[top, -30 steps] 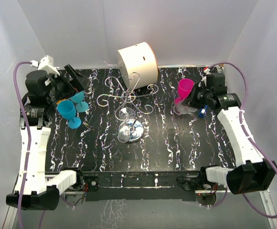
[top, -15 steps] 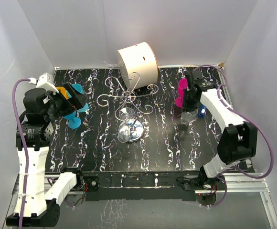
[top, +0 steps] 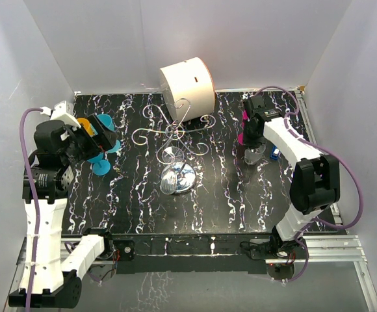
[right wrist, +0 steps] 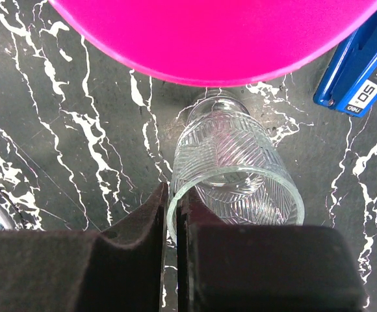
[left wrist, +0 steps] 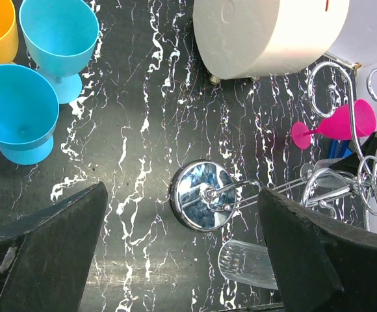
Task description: Take the wine glass off the wine glass rack
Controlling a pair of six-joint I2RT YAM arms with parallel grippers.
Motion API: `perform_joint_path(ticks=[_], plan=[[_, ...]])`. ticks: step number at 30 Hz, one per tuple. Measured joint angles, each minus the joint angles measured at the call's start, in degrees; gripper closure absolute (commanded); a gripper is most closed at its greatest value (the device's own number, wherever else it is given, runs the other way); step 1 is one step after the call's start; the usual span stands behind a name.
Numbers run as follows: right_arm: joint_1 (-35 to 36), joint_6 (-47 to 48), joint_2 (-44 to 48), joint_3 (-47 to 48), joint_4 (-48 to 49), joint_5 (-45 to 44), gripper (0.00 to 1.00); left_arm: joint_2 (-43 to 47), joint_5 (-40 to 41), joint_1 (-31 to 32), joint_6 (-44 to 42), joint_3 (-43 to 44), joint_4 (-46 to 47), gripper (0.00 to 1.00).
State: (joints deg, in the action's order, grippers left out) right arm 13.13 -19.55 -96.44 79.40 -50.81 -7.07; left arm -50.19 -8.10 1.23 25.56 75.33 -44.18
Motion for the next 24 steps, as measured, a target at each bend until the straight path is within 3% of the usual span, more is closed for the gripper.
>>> perform_joint_path(ticks=[15, 19, 24], plan=[[0.0, 0.4, -0.4, 0.0, 1.6, -0.3, 0.76, -2.8, -4.3, 0.0, 2.5, 4.6, 0.1, 0.01], [0.0, 0.9, -0.4, 0.8, 1.3, -0.3, 0.62, -5.9, -5.7, 1.5, 1.8, 10.8, 0.0, 0.02], [0.0, 1.7, 2.7, 2.3, 1.7, 1.0, 0.4, -9.5, -11.1, 7.0, -3.1, 19.7, 1.7, 0.11]])
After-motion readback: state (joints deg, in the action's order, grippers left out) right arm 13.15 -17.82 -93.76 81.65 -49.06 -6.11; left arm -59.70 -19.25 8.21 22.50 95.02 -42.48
